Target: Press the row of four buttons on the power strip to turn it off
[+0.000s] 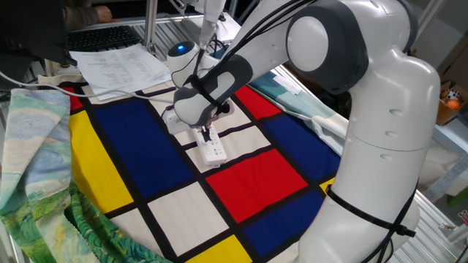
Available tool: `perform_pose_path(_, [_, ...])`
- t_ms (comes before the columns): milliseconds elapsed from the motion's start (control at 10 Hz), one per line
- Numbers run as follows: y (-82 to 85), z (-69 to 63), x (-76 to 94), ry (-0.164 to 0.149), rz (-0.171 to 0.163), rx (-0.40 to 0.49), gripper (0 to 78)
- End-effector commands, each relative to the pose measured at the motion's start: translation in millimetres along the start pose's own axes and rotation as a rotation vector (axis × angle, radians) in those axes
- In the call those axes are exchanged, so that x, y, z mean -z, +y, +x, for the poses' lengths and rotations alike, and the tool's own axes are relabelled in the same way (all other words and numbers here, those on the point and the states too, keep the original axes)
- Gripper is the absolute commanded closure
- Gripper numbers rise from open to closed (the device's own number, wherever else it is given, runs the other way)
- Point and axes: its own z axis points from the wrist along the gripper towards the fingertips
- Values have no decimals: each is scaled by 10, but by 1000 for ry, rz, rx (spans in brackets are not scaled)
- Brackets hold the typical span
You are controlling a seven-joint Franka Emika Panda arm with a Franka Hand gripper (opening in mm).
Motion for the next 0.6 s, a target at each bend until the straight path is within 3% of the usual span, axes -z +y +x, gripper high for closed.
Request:
perform_pose_path(100, [27,-16,-24,-6,-3,-3,776])
perform_pose_path(600, [43,-23,-43,-6,-2,-4,776])
